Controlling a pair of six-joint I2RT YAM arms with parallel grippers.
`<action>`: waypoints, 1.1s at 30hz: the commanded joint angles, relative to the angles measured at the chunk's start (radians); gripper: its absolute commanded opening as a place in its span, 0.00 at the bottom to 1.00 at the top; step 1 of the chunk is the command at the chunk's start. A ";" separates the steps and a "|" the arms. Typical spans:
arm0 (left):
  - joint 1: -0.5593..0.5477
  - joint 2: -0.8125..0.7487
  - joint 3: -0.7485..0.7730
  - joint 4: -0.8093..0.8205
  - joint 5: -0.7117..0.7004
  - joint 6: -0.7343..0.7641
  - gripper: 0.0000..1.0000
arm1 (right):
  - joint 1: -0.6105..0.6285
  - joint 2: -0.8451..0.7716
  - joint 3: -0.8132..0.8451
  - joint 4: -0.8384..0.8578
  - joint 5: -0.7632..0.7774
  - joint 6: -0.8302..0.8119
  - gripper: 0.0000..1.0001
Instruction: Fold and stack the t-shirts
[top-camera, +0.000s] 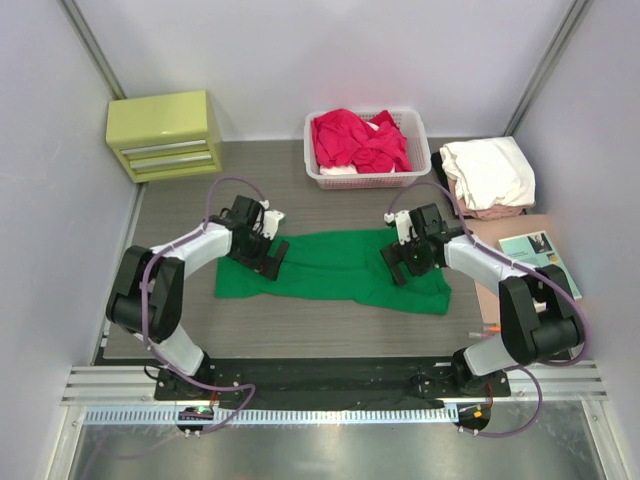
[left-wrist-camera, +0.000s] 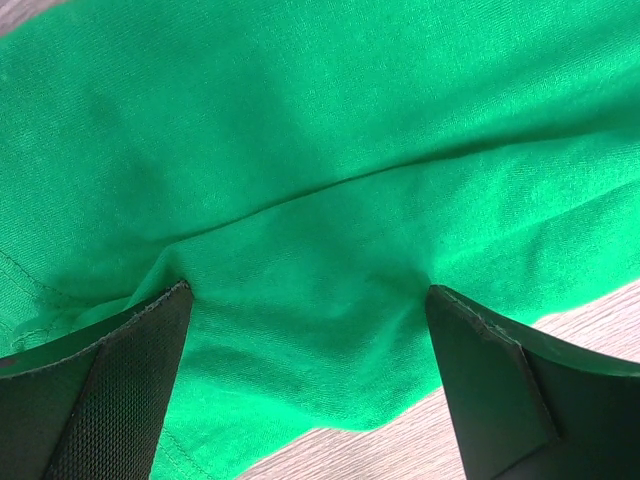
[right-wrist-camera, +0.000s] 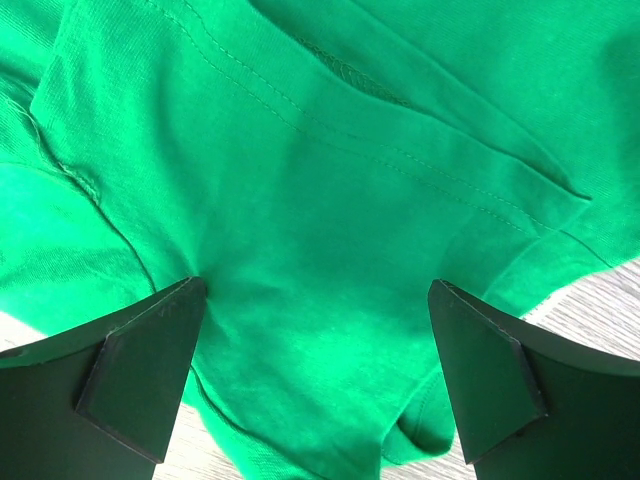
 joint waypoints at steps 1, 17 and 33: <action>-0.005 -0.021 -0.029 -0.042 0.012 0.002 1.00 | -0.006 -0.030 -0.005 -0.005 0.013 -0.019 1.00; -0.005 -0.392 -0.123 0.144 -0.152 0.041 1.00 | -0.008 -0.259 -0.002 0.013 0.014 -0.001 1.00; -0.019 -0.066 0.551 -0.015 -0.263 0.083 1.00 | -0.072 -0.474 0.018 0.012 0.117 -0.065 1.00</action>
